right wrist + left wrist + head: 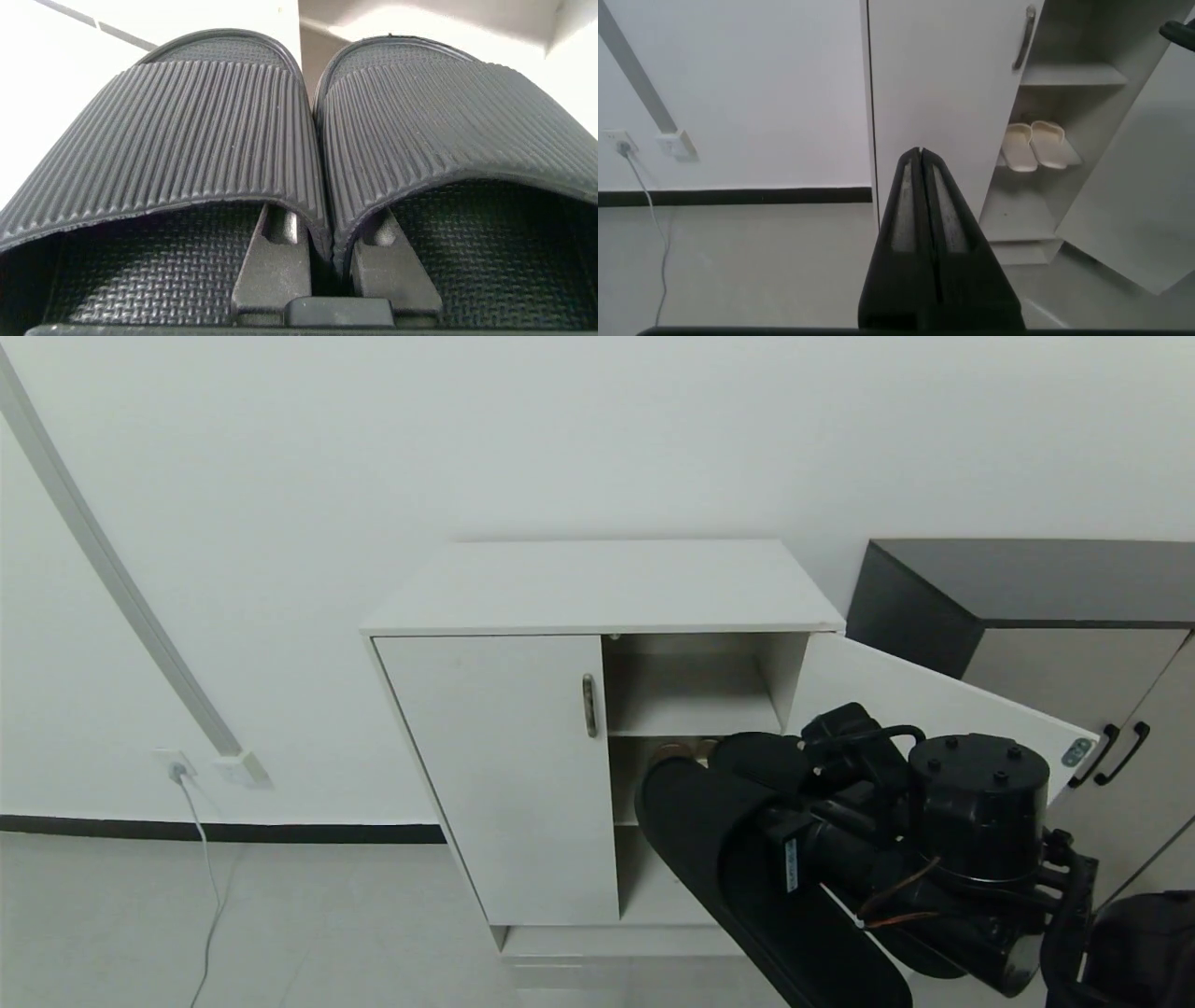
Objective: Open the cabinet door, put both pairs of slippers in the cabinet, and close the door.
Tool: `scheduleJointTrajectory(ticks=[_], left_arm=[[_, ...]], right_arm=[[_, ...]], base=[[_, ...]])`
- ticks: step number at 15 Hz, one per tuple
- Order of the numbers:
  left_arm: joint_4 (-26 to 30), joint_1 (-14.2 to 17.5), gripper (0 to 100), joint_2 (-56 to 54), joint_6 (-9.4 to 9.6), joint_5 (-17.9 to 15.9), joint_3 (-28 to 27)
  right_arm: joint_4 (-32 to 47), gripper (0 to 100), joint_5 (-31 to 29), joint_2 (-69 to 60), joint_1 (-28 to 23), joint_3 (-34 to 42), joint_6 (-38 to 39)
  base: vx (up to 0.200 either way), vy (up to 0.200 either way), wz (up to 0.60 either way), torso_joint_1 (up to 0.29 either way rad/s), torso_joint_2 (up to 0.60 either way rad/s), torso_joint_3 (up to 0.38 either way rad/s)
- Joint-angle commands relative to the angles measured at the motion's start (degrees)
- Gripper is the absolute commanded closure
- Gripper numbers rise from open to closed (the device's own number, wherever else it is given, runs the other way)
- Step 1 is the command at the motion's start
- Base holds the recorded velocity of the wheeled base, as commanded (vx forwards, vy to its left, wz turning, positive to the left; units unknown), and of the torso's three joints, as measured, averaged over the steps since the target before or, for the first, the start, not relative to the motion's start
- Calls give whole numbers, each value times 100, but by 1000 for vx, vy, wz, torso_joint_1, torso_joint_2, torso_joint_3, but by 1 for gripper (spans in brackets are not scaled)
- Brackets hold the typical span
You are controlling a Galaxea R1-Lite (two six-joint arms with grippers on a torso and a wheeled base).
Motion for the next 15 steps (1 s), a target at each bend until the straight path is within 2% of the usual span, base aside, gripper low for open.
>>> scheduleJointTrajectory(ticks=[1,10,15], left_arm=[[-1,1,100,-1,4,4,1],[-1,1,100,-1,4,4,1],[-1,1,100,8,4,4,1]], right_arm=[[-71,100,-19,79,7,0,-3],[-150,100,-1,149,-2,44,-20],[-150,100,17,228,7,27,-73]], base=[[0,0,0,-193,515,325],[0,0,0,-163,493,326],[0,0,0,-101,460,354]])
